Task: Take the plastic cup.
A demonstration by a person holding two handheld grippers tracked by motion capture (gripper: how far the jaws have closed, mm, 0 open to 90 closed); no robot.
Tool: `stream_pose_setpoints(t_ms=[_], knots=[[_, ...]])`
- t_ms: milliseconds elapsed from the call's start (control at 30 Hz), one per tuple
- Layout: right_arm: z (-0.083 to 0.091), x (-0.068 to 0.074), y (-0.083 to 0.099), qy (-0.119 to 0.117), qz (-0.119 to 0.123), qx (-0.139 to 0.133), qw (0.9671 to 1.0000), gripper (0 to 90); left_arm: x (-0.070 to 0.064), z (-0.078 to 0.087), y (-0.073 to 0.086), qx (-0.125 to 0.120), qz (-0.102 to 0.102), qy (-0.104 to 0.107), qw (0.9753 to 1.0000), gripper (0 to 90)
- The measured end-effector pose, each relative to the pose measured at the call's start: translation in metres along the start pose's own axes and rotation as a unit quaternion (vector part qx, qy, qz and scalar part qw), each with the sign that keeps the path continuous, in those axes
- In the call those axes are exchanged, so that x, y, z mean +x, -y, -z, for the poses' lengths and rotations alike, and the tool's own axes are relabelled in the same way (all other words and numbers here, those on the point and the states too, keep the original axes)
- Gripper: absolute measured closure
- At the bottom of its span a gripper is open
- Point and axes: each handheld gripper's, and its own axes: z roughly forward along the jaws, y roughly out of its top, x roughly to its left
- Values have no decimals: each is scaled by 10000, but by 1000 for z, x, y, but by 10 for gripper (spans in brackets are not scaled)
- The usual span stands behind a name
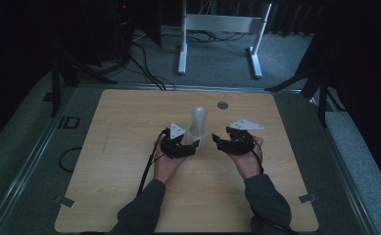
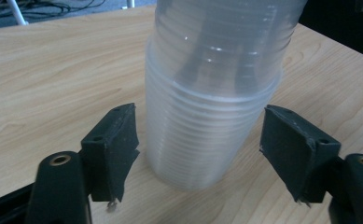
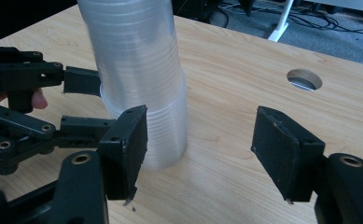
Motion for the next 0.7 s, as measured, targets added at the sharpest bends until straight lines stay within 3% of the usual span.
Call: stream_pose_setpoints(t_ms=[400, 700], knots=[[-2, -1, -9, -83, -78, -46, 9999, 328, -2, -3, -6, -80, -42, 36, 10000, 268], [-4, 5, -22, -209, 71, -153, 9996, 337, -2, -10, -6, -47, -195, 33, 9998, 260]])
